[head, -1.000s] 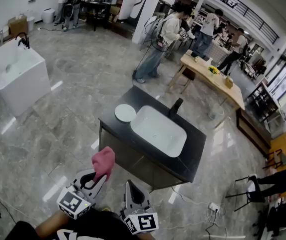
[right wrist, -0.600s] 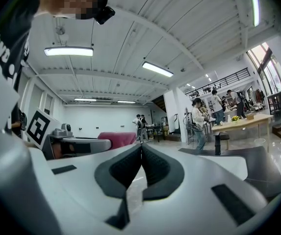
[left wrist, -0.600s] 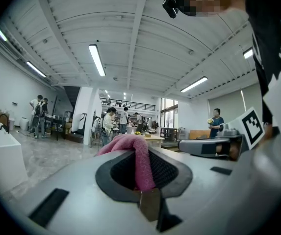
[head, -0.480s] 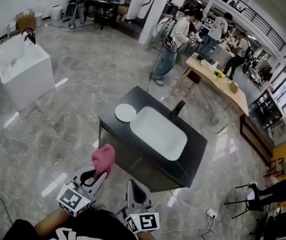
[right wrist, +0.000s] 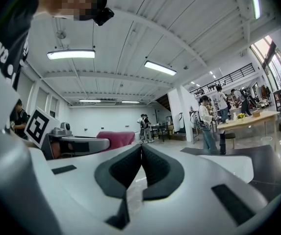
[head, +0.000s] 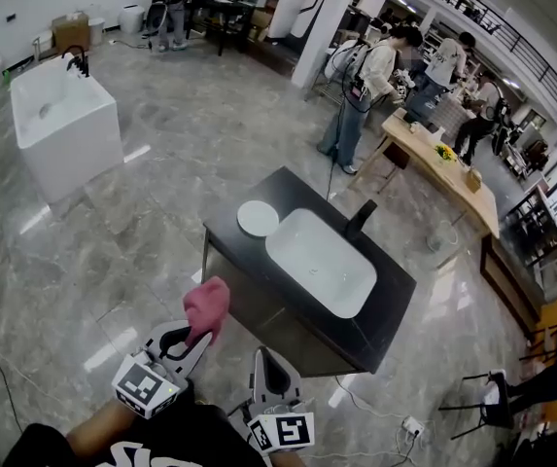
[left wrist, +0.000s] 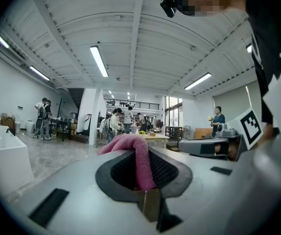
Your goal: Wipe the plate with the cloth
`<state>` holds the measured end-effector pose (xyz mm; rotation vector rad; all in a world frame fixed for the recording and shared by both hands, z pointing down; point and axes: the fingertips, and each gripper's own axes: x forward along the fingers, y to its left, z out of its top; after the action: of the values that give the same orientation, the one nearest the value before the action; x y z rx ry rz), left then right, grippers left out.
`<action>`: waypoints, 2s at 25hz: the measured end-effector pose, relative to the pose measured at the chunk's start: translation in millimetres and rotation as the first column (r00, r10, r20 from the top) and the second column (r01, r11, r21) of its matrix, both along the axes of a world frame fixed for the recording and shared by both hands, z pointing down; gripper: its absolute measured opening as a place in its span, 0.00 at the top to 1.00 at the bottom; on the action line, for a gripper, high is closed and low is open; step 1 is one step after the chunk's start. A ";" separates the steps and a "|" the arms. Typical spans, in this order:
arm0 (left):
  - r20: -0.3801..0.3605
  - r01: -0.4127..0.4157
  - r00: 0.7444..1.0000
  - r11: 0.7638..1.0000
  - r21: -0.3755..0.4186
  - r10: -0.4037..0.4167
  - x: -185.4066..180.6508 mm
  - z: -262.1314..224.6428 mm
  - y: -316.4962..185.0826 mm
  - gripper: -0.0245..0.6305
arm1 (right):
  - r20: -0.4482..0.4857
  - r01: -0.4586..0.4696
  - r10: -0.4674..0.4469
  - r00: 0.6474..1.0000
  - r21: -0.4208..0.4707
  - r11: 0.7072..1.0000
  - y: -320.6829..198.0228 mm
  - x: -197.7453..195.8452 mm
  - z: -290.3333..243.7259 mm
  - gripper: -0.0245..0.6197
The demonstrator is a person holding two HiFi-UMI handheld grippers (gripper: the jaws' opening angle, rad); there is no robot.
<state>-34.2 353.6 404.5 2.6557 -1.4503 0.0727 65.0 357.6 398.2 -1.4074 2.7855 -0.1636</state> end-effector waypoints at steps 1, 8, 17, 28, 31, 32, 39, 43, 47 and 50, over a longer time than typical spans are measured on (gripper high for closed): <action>0.005 0.008 1.000 1.000 -0.008 -0.008 -1.9 -1.4 -1.4 0.88 | -0.001 0.003 -0.003 1.000 -0.002 1.000 -0.7 -1.1 0.0 0.93; -0.002 -0.006 1.000 1.000 0.003 0.006 -0.2 4.1 -18.9 0.88 | -0.014 -0.011 0.011 1.000 -0.015 1.000 -12.3 5.9 6.5 0.93; -0.013 -0.031 0.999 0.999 0.011 0.031 -4.7 4.5 -96.9 0.88 | -0.032 -0.066 0.066 0.997 -0.023 0.998 -80.1 11.5 19.5 0.93; -0.014 -0.064 0.998 0.998 0.012 0.064 -35.2 -8.1 -213.8 0.88 | -0.031 -0.071 0.070 0.997 -0.052 0.996 -193.0 -28.2 19.3 0.93; -0.018 -0.068 0.997 0.998 0.009 0.069 -43.7 -5.2 -249.0 0.88 | -0.041 -0.063 0.061 0.997 -0.051 0.997 -228.6 -39.3 18.8 0.93; -0.019 -0.073 0.997 0.997 0.008 0.074 -46.3 -3.6 -260.4 0.88 | -0.043 -0.061 0.059 0.997 -0.052 0.997 -241.0 -43.3 18.7 0.93; -0.019 -0.116 0.993 0.993 -0.005 0.116 -70.5 3.8 -323.6 0.88 | -0.044 -0.060 0.058 0.997 -0.047 0.997 -311.9 -79.7 12.7 0.93; -0.018 -0.148 0.989 0.989 -0.016 0.147 -74.8 -4.3 -355.5 0.88 | -0.053 -0.087 0.084 0.995 -0.042 0.995 -340.8 -86.0 3.4 0.93; -0.019 -0.191 0.981 0.981 -0.016 0.191 -65.6 -1.3 -387.0 0.88 | -0.064 -0.132 0.129 0.990 -0.054 0.990 -367.1 -74.8 6.1 0.93; -0.028 -0.209 0.978 0.977 -0.035 0.208 -56.5 -3.8 -404.7 0.88 | -0.067 -0.161 0.155 0.986 -0.087 0.983 -382.3 -61.1 12.3 0.93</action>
<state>-90.7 -51.1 400.7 2.7582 -1.1467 0.0847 3.8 -24.7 410.5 -1.6741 2.7292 -0.2542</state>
